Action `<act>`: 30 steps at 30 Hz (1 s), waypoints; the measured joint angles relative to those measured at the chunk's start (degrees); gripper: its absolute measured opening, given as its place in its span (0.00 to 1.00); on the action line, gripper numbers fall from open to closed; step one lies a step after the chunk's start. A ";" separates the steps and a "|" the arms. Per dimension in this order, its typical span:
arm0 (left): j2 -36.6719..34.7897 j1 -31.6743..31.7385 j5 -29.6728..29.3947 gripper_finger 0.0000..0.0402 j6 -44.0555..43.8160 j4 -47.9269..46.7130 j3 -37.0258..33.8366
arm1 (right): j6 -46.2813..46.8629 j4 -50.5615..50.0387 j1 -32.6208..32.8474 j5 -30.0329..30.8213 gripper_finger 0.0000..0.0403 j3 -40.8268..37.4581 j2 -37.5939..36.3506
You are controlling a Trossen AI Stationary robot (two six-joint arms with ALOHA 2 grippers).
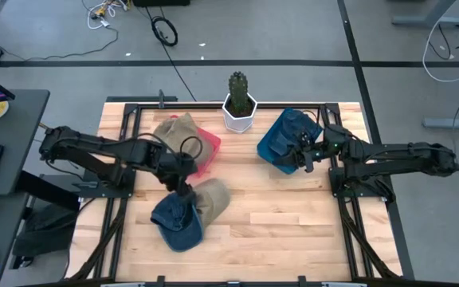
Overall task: Pick & Place hat
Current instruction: Put the blue cap into the blue bin
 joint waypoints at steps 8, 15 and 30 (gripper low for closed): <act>1.91 -1.06 -6.38 0.52 -16.04 -7.20 -0.02 | -0.16 0.15 0.00 0.04 0.08 0.00 0.00; 7.53 -0.97 -6.59 0.63 -22.78 -8.57 0.00 | -0.38 0.92 0.02 0.07 0.08 0.00 0.00; 18.50 -0.71 -6.07 0.63 -27.37 -2.28 0.00 | -0.16 1.68 0.02 0.09 0.08 0.00 0.00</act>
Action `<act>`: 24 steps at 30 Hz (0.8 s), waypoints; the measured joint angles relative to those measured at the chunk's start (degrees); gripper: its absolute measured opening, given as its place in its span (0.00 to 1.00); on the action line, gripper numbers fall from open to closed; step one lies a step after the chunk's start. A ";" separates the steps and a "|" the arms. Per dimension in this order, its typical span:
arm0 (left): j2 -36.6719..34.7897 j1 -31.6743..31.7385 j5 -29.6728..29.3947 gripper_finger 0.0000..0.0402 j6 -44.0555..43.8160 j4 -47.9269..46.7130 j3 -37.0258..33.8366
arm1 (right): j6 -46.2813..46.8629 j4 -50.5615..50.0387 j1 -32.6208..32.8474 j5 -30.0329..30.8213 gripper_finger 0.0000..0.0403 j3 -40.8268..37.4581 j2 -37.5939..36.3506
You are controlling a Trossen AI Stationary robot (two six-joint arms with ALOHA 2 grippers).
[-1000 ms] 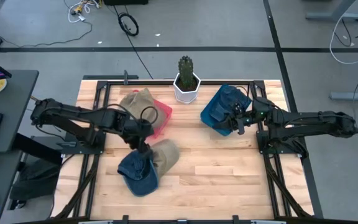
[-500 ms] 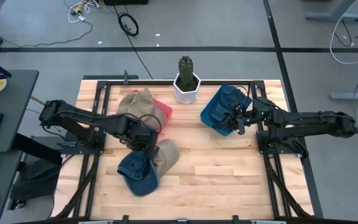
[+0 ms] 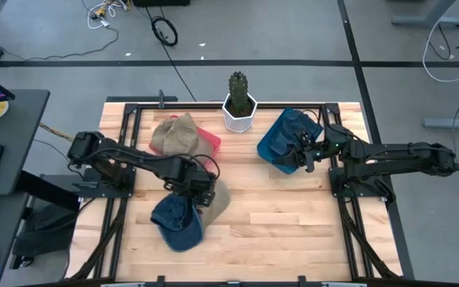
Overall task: Pick & Place hat
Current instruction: Put the blue cap into the blue bin
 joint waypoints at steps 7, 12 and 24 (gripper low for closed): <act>0.71 0.00 0.04 0.63 0.02 -0.33 0.00 | 0.00 -0.20 0.00 0.46 0.08 0.00 0.00; 0.71 0.00 0.04 0.61 0.66 -0.91 0.00 | -0.22 -0.22 0.00 1.46 0.08 0.04 0.00; 2.18 0.00 0.08 0.37 0.89 -0.90 -0.02 | -0.44 -0.22 -0.02 1.50 0.08 0.04 0.00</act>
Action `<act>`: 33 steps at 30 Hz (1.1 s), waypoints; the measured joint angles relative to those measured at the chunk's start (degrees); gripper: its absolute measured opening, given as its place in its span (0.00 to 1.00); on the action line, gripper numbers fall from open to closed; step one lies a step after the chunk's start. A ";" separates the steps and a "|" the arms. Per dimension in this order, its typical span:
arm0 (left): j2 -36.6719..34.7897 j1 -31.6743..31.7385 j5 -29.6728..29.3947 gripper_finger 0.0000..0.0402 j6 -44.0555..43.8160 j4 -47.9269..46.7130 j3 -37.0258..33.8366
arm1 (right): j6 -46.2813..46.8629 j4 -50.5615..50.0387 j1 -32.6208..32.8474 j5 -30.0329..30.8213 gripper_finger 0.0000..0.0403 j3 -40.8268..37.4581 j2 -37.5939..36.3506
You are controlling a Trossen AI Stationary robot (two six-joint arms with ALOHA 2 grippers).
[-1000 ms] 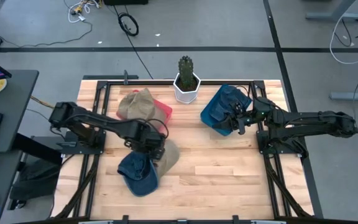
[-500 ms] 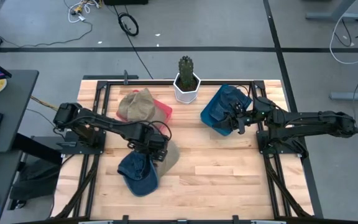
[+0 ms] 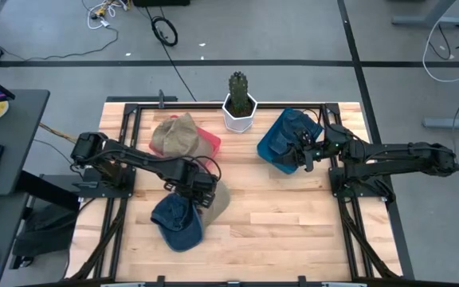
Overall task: Pick & Place hat
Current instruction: Put the blue cap into the blue bin
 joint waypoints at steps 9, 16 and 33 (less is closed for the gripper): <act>0.04 -0.02 0.01 0.10 2.24 0.04 0.00 | -0.02 -0.02 0.01 0.00 0.08 0.00 0.00; 0.02 -0.02 0.41 0.04 3.61 -0.04 0.00 | -0.05 -0.02 0.01 -0.01 0.08 0.00 0.00; -11.44 -2.03 1.91 0.03 2.06 -1.31 0.02 | -0.03 -0.46 0.00 -0.05 0.08 0.00 0.00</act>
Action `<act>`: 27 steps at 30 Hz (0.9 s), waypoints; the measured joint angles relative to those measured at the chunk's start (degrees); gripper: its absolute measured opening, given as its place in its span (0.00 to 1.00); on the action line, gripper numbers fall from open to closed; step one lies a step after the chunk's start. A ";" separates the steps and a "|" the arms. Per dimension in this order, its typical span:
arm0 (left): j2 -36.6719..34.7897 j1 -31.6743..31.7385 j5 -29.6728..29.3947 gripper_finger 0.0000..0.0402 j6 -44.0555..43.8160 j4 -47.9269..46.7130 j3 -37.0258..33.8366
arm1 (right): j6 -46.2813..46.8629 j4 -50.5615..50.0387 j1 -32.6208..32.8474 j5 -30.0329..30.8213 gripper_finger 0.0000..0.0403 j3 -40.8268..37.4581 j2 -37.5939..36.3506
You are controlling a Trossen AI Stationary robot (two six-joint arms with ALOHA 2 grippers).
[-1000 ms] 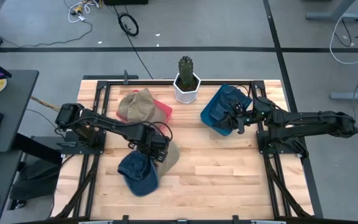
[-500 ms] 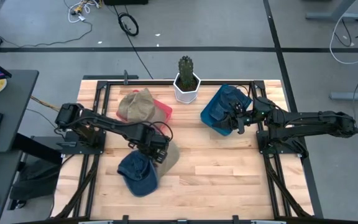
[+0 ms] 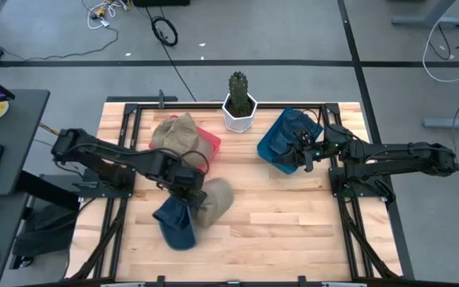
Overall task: Pick & Place hat
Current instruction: Put the blue cap into the blue bin
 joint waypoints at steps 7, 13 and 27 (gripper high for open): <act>-7.10 0.02 -2.79 0.03 -0.43 0.56 0.00 | 0.00 -0.05 0.02 -0.03 0.08 0.00 0.00; -12.40 0.02 -3.33 0.03 -1.19 1.23 0.00 | 0.00 -0.53 0.02 -0.03 0.08 0.00 0.00; -19.43 -1.54 -2.82 0.03 3.38 3.36 0.00 | 0.31 -0.95 0.00 -0.03 0.08 0.00 0.00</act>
